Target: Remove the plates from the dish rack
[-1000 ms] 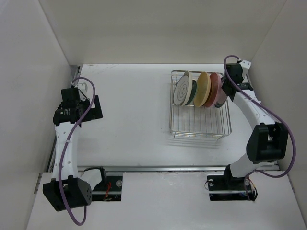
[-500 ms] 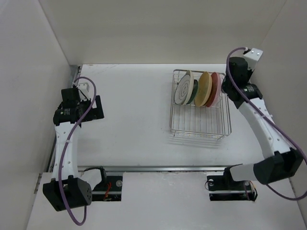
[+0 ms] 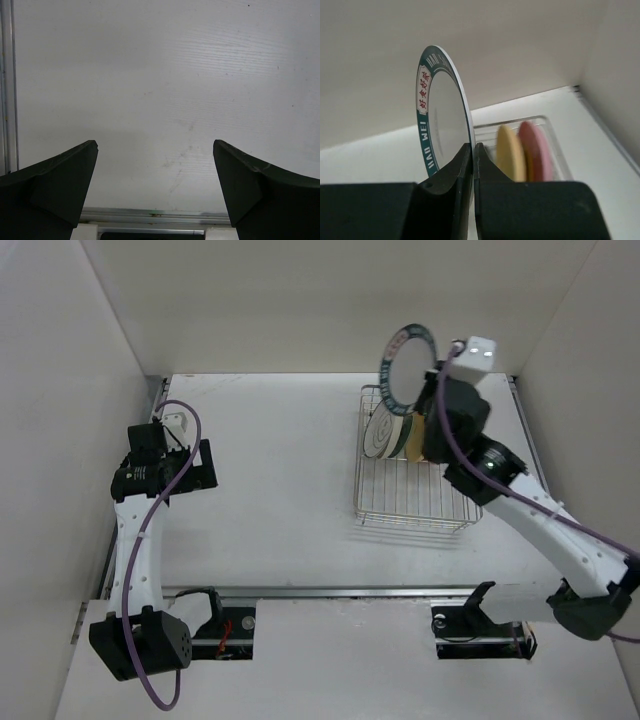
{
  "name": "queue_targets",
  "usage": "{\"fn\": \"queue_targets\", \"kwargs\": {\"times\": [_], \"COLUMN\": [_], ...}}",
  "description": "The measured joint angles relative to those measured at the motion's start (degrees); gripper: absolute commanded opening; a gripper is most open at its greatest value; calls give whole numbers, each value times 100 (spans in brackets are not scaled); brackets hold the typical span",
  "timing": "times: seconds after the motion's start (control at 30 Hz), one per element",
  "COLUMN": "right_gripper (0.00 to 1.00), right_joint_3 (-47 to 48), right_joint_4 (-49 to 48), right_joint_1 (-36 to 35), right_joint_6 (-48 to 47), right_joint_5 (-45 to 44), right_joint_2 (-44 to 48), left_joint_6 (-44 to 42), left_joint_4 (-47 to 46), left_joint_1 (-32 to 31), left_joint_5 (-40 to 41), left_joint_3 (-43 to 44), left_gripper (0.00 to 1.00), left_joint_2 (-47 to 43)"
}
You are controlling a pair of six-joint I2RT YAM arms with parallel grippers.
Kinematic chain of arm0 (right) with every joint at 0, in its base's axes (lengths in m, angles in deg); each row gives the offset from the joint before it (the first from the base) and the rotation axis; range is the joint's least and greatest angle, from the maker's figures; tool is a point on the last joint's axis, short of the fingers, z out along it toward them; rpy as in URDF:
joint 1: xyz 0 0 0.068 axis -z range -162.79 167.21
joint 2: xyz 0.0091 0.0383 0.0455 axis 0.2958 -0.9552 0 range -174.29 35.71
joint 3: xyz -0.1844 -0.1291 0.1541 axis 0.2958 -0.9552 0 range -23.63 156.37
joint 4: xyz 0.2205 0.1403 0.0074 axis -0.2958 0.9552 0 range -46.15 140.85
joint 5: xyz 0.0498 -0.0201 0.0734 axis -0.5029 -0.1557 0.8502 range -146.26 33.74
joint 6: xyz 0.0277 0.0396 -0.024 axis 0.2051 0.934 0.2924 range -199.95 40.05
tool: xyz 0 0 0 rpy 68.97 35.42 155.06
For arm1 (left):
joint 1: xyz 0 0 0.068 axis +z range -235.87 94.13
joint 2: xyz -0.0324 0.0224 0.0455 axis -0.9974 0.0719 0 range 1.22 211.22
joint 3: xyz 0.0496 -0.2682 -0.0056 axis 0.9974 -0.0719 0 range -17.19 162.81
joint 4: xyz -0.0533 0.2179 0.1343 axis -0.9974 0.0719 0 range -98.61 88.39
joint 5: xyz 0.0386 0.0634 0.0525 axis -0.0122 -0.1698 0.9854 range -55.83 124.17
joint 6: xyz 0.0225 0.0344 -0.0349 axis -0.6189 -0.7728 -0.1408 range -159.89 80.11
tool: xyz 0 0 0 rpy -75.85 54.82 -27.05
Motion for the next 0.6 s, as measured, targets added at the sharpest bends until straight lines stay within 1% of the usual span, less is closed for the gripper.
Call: {"fn": "queue_targets", "kwargs": {"times": [0.07,0.23,0.4,0.47,0.5,0.6], "right_gripper": [0,0,0,0,3,6], "right_joint_3": [-96,-313,127,267,286,317], "right_joint_4": [-63,-140,13,46,46,66], "right_joint_1": [-254,-446,-437,-439,-439,-442], "right_joint_6": [142,601,822,929,981,1095], "right_joint_5": [557,2833,4979,5608,5899,6749], "right_joint_2": [-369,-1394,-2754,-3211,-3383,-3825], "left_joint_6": [-4,-7,-7,-7,-7,-7], "left_joint_4": [0,2,2,2,2,4], "left_joint_1": [2,0,2,0,2,0], "left_joint_5": [4,70,109,116,120,133], "left_joint_3": [0,0,0,0,0,-2], "left_gripper": [100,100,100,100,100,100], "left_joint_2": [0,0,0,-2,-2,-2]}}
